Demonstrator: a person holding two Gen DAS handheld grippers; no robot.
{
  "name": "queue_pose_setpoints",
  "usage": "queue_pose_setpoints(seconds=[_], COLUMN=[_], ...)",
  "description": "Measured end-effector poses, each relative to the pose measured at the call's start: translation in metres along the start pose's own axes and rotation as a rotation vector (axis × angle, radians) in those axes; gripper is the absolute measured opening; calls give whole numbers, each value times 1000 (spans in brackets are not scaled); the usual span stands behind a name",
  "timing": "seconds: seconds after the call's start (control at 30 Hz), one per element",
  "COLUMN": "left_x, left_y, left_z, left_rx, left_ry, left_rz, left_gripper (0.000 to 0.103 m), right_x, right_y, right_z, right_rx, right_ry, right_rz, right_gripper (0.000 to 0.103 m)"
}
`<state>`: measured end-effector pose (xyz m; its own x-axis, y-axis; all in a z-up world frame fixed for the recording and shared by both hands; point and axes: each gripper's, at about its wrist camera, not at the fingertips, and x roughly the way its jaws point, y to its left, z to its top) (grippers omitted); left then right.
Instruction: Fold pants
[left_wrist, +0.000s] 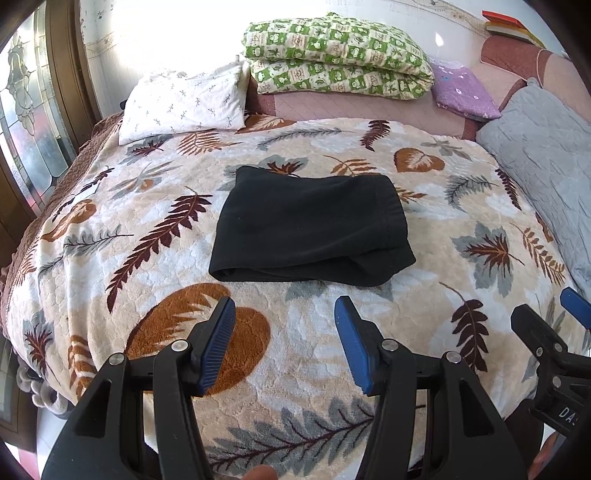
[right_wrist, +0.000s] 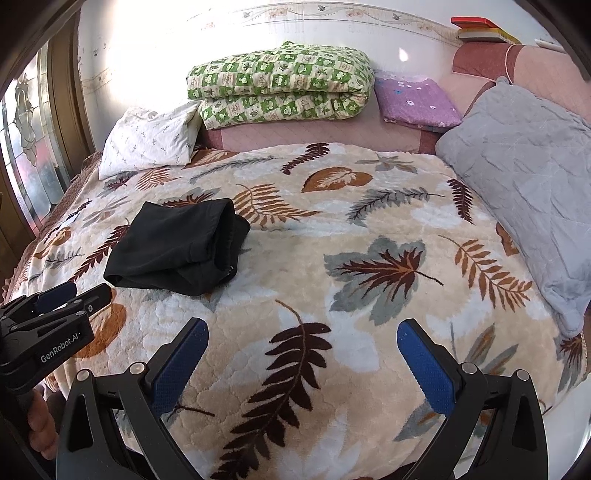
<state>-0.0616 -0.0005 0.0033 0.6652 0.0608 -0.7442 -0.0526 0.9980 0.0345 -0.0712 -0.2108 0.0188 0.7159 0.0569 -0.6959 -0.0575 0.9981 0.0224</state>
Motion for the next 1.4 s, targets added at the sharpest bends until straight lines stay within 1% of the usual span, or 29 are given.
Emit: queue_pose_setpoints(seconds=[0.27, 1.4], left_x=[4, 5], left_y=[-1, -2], left_z=[-3, -5], left_rx=[-8, -2], left_ry=[27, 34], left_rz=[-23, -38], left_gripper=[55, 55], right_x=[2, 7], right_y=[-6, -5], right_z=[-1, -5], right_rx=[24, 12], right_ry=[11, 35], right_rz=[-1, 0], right_gripper=[103, 103])
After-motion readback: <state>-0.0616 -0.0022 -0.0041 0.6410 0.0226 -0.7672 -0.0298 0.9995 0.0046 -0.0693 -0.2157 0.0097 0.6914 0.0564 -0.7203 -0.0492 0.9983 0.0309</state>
